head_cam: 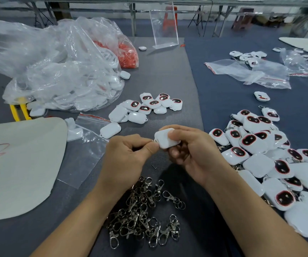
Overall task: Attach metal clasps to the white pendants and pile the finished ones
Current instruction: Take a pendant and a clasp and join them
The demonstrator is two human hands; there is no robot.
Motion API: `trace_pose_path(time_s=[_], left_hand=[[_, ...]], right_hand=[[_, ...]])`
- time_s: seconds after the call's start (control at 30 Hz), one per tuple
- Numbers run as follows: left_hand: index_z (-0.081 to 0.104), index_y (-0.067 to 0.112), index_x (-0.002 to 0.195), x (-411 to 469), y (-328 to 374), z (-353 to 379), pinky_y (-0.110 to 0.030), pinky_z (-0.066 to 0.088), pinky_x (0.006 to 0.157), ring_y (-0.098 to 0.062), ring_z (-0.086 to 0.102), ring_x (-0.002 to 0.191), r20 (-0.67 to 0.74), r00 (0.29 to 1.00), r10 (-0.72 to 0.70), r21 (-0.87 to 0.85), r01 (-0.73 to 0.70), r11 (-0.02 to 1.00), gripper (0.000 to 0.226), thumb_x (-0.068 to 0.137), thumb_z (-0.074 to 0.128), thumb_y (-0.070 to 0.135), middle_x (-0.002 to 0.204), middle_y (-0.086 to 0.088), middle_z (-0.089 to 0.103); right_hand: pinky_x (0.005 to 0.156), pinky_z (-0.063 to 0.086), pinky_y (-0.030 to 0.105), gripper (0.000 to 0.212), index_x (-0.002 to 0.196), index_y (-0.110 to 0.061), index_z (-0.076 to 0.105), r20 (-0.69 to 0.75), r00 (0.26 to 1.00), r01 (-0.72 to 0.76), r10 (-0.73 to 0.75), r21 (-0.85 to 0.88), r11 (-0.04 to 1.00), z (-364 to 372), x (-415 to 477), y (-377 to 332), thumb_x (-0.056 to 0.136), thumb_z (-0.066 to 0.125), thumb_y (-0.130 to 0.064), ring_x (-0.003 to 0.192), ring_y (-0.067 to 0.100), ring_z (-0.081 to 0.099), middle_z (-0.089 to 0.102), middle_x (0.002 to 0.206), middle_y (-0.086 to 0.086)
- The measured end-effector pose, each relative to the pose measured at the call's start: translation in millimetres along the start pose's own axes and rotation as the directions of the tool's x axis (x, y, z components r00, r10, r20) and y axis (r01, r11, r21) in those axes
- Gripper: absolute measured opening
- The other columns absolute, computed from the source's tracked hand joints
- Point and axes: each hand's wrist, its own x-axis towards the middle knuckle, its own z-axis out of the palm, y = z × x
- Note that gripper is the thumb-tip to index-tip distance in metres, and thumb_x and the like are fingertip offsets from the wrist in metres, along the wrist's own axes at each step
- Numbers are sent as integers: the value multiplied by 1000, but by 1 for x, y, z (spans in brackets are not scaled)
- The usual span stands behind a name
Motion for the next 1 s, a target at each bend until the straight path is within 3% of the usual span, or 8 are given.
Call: trace_pose_path(time_s=[0.13, 0.3, 0.43, 0.63, 0.73, 0.83, 0.93, 1.0], left_hand=[[63, 19, 56, -2, -2, -4, -30, 37, 66, -13, 44, 58, 202, 937, 286, 535, -350, 769, 27, 81, 68, 26, 54, 8, 47], [59, 20, 55, -7, -2, 0, -34, 36, 65, -20, 47, 57, 232, 922, 309, 681, -381, 626, 28, 81, 66, 26, 54, 7, 49], [75, 32, 74, -7, 3, 4, -24, 40, 59, -7, 53, 58, 54, 998, 26, 241, -38, 970, 14, 84, 69, 41, 60, 3, 63], [81, 24, 74, -4, 9, 7, -10, 40, 59, 3, 50, 54, 99, 983, -151, -146, 165, 975, 18, 89, 74, 18, 58, 14, 65], [72, 17, 61, -4, 2, 2, -21, 35, 59, -7, 48, 55, 44, 999, -6, 163, -1, 987, 26, 85, 72, 28, 54, 7, 53], [67, 15, 58, -5, 2, 1, -31, 26, 64, -20, 46, 59, 188, 962, 196, 658, -272, 702, 30, 82, 60, 30, 54, 5, 49], [74, 18, 65, -7, 0, 3, -34, 30, 66, -21, 49, 61, 239, 949, 206, 745, -315, 588, 26, 83, 58, 30, 58, 4, 56], [72, 20, 67, -9, 0, 4, -32, 27, 64, -16, 47, 61, 156, 973, 168, 684, -229, 693, 25, 84, 60, 35, 57, 6, 54]], right_hand=[[40, 23, 22, 21, 84, -4, 76, -38, 998, 44, -49, -134, 990, -1, 0, 2, 88, 57, 1, 40, 14, 36, 63, 62, 11], [39, 23, 22, 15, 86, 4, 74, -60, 994, 78, -92, -204, 976, 1, -1, 4, 88, 59, 1, 40, 15, 34, 61, 63, 13], [40, 27, 21, 29, 78, -9, 80, -49, 999, -12, 13, 27, 1000, -2, 0, -2, 90, 55, -4, 40, 10, 40, 63, 61, 9], [40, 30, 21, 32, 72, -11, 81, 11, 995, -98, 97, 152, 984, 2, 0, 1, 90, 54, -7, 39, 10, 42, 60, 57, 10], [47, 29, 23, 28, 77, -11, 79, -67, 998, 8, -7, 12, 1000, 4, 2, 6, 89, 55, -4, 39, 10, 40, 62, 60, 10], [44, 36, 22, 16, 77, -19, 77, -93, 962, 205, -256, -371, 906, 9, -1, 12, 79, 64, -12, 45, 8, 47, 65, 62, 1], [45, 39, 18, 13, 77, -21, 77, -64, 946, 255, -317, -457, 852, 10, -2, 13, 74, 66, -15, 46, 5, 51, 66, 60, -3], [39, 33, 20, 14, 77, -15, 77, -101, 970, 184, -223, -296, 937, 8, -1, 8, 79, 65, -8, 40, 10, 44, 65, 61, 7]])
